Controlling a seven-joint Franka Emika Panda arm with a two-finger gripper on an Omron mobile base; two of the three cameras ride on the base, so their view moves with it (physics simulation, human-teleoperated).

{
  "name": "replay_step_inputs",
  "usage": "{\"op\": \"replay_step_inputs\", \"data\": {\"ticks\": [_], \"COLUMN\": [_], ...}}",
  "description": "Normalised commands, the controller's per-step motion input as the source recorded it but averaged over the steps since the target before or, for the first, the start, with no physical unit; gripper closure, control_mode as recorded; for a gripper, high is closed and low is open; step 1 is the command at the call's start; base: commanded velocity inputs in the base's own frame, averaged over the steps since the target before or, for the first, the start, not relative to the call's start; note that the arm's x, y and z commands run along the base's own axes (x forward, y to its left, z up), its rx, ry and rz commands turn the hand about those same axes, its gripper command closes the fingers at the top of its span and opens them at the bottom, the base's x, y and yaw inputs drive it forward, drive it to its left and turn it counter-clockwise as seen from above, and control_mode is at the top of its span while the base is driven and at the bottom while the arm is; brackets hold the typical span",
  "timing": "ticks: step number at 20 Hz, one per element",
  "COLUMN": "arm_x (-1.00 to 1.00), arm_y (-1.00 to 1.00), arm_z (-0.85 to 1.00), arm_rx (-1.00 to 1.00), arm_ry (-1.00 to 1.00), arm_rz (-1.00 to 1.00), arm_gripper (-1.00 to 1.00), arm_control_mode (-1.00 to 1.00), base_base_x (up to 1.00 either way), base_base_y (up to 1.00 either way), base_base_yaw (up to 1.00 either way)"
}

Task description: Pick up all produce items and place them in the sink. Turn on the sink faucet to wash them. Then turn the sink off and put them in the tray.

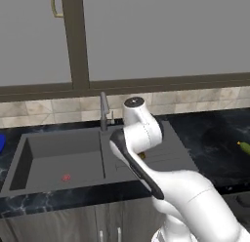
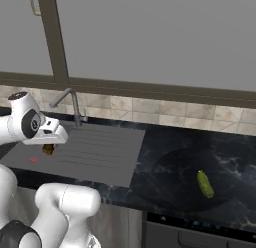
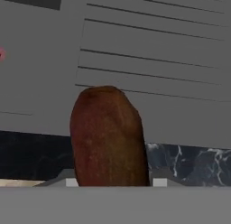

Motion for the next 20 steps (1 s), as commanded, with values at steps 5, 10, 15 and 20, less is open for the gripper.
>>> {"op": "replay_step_inputs", "data": {"ticks": [5,10,15,20], "arm_x": [0.04,0.15,0.53,0.73], "arm_y": [1.0,1.0,0.91,0.74], "arm_z": [0.0,0.0,-0.06,-0.24], "arm_rx": [0.0,0.0,0.0,0.0], "arm_ry": [0.11,0.1,0.05,0.07], "arm_rz": [0.0,0.0,0.0,0.0], "arm_gripper": [1.0,1.0,1.0,1.0], "arm_control_mode": [-1.0,-1.0,-1.0,-1.0], "base_base_x": [0.0,0.0,0.0,0.0], "base_base_y": [0.0,0.0,0.0,0.0], "base_base_yaw": [0.0,0.0,0.0,0.0]}}
